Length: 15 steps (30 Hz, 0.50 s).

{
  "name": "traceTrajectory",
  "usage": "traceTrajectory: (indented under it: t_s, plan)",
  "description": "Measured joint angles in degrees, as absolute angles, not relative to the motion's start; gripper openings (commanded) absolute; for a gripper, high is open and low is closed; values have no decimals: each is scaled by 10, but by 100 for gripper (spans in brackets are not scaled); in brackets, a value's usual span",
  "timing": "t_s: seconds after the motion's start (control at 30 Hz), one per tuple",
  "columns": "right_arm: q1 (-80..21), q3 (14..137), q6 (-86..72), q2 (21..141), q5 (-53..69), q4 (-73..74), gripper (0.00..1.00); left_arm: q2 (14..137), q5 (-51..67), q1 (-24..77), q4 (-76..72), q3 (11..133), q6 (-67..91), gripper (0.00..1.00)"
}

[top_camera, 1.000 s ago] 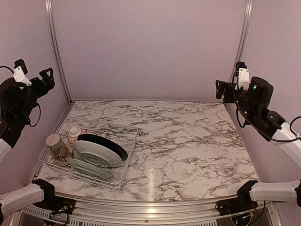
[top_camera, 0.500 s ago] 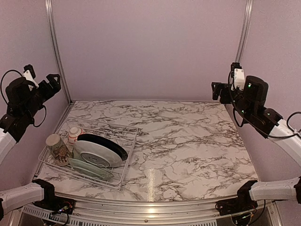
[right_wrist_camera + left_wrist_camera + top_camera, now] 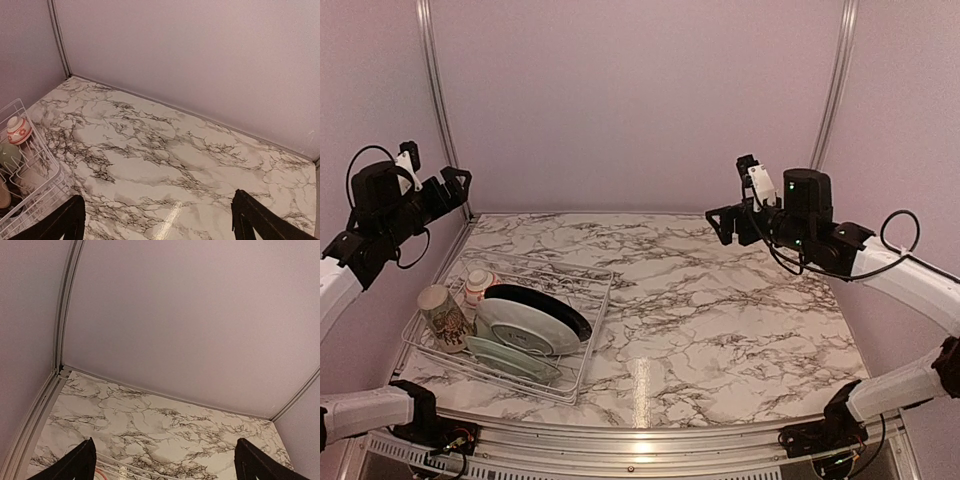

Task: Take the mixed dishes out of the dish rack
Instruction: Grab the plate from the dish rack.

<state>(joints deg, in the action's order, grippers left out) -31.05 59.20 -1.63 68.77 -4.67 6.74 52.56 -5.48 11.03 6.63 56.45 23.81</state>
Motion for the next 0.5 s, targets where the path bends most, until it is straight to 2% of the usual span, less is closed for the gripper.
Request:
traceTrajectory:
  t_s: [0.37,0.5]
  plan:
    - [-474,623,17,799,90,31,98,540,12,110,96,575,225,99]
    - [-532,662,32,852,111,24,92,540,19,110,98,575,224,99]
